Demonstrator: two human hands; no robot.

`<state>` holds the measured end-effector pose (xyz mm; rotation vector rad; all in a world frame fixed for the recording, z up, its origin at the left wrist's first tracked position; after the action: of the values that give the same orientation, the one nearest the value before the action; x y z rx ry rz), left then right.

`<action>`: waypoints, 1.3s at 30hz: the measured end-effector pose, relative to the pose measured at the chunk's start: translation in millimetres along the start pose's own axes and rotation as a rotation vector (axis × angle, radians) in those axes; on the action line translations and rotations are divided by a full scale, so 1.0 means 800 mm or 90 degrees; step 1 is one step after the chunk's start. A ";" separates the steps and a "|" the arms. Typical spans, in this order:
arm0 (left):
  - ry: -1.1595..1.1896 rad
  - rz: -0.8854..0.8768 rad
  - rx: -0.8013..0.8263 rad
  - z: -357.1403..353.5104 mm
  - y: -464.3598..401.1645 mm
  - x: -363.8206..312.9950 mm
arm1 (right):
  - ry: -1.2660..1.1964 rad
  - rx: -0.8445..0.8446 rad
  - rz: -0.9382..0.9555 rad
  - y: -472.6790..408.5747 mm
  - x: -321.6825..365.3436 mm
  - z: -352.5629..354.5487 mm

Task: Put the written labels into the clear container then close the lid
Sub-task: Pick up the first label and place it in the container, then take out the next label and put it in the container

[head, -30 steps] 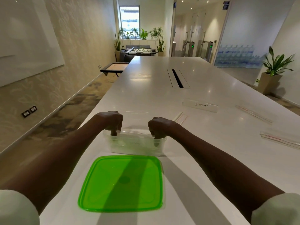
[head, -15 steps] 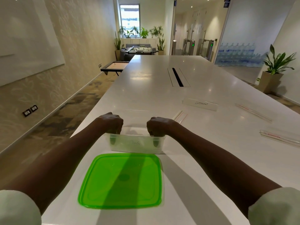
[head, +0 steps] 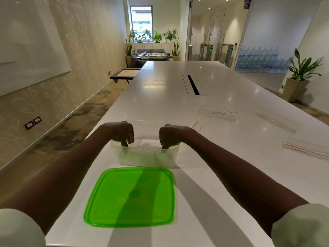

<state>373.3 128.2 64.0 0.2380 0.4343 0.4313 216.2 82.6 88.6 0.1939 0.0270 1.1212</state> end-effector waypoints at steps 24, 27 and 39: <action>0.045 -0.151 -0.363 0.059 -0.017 -0.255 | -0.112 -0.364 -0.123 0.107 -0.204 0.107; 0.043 -0.118 -0.343 0.036 -0.036 -0.280 | -0.105 -0.343 -0.127 0.111 -0.229 0.093; -0.145 -0.014 -0.349 -0.054 -0.069 -0.316 | -0.133 -0.300 -0.115 0.114 -0.291 0.051</action>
<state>166.2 -28.7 97.8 -0.2480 0.0853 0.4797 38.4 -93.8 126.1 -0.1117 -0.3955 0.8945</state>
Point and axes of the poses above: each hand's wrist, its own y-axis away from the middle knuckle, its own z-axis out of the back of the hand, x = y × z, the point moved 10 cm from there along -y, towards the middle knuckle, and after that the axes turned 5 degrees about -x, right-handed, at the moved point
